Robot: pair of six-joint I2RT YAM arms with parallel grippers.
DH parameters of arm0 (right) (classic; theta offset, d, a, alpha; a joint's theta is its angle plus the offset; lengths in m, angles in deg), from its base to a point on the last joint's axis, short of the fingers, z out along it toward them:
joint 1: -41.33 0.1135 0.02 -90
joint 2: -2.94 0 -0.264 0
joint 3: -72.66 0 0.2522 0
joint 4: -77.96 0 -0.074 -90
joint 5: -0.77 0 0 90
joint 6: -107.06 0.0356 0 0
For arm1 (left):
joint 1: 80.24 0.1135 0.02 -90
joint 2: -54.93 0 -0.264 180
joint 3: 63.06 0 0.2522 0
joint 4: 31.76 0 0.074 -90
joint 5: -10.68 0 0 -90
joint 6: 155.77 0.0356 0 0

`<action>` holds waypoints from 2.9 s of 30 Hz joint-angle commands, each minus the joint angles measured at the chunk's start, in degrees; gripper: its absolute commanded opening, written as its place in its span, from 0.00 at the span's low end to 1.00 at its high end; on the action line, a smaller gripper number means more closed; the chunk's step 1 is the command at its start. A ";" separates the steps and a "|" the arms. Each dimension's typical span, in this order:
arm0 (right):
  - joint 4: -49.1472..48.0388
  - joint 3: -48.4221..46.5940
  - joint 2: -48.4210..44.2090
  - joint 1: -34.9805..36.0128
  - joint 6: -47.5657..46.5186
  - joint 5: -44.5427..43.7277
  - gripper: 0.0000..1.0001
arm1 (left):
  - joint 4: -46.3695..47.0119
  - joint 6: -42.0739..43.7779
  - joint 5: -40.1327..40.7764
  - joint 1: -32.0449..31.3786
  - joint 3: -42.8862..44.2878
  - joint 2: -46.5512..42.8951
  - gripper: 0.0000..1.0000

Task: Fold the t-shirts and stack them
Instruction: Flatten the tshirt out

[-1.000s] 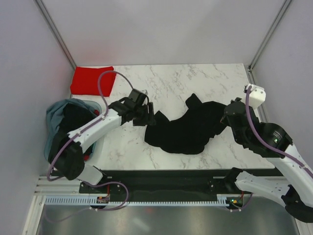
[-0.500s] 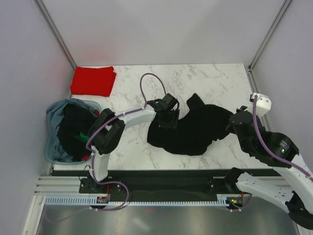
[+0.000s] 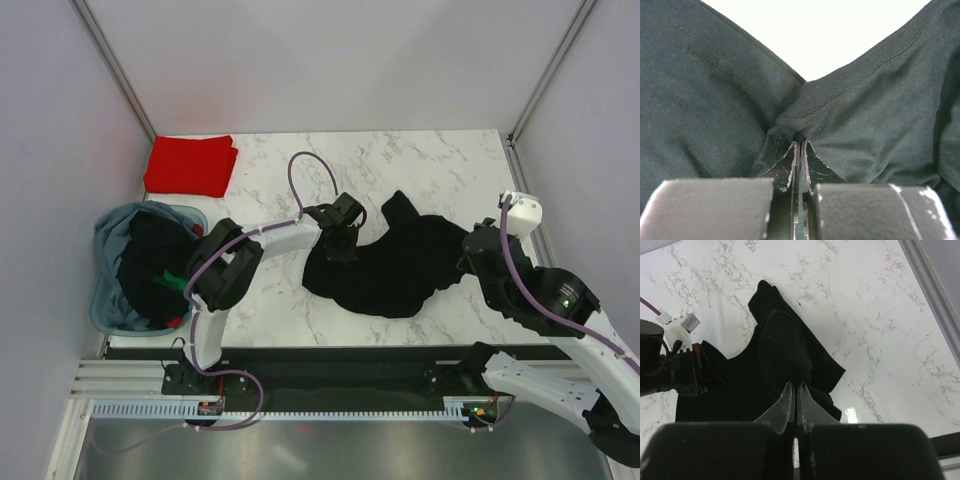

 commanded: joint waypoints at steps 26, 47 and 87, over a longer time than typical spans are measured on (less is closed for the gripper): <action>-4.28 -52.16 16.28 -0.08 -10.97 10.89 0.00 | -15.14 30.98 27.33 1.81 58.06 -19.78 0.02; 10.41 -40.93 17.61 -0.25 -4.03 -14.40 0.00 | -9.56 7.08 -11.25 5.42 63.86 22.06 0.25; -4.09 -19.30 13.92 -0.25 -3.85 2.27 0.00 | 16.61 -10.93 3.60 4.10 -18.67 -11.59 0.59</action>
